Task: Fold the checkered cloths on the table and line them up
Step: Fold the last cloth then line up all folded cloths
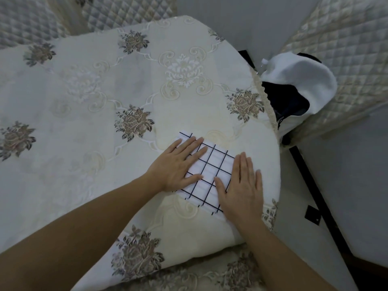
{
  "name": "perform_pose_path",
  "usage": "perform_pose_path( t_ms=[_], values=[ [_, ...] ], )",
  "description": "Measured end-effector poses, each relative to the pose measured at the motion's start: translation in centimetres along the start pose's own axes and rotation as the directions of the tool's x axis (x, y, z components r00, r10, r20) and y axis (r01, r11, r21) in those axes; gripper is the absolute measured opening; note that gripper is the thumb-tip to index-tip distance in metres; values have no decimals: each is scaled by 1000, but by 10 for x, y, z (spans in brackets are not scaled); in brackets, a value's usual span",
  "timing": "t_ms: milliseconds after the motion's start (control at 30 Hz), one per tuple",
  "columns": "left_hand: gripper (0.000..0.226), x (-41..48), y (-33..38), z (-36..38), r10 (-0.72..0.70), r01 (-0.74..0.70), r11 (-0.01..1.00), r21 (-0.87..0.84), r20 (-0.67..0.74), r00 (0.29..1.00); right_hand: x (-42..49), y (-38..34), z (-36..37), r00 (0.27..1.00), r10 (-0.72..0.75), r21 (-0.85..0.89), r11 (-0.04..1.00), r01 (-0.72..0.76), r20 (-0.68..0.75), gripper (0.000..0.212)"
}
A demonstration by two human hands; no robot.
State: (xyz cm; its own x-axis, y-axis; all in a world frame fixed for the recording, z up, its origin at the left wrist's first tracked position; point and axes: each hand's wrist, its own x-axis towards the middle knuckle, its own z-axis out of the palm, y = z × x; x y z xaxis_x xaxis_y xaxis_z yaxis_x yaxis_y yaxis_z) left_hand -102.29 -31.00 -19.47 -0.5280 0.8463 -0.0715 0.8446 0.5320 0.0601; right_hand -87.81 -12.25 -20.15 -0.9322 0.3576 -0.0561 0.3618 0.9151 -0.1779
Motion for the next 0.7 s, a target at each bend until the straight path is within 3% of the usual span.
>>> perform_pose_path(
  t_ms=[133,233,333,467,600,700],
  values=[
    [69,8,5,-7,-53,52,998,-21,-49,997,0,1,-6,998,60,-37,998,-59,31,87],
    [55,19,10,-13,-64,63,998,-6,-93,994,4,-17,-17,994,103,30,994,-102,-40,81],
    [55,21,13,-7,-84,86,996,11,-102,991,12,-48,-18,995,-8,179,983,25,-95,61],
    [60,18,11,-2,-96,97,995,39,-38,995,33,-31,-22,992,106,436,897,-67,-66,50],
    [63,17,15,-7,-100,101,994,37,-46,994,37,36,-34,994,-89,498,860,110,-65,55],
    [66,18,29,-5,-51,52,998,22,-71,996,34,74,-35,941,-333,421,847,326,-60,59]
  ],
)
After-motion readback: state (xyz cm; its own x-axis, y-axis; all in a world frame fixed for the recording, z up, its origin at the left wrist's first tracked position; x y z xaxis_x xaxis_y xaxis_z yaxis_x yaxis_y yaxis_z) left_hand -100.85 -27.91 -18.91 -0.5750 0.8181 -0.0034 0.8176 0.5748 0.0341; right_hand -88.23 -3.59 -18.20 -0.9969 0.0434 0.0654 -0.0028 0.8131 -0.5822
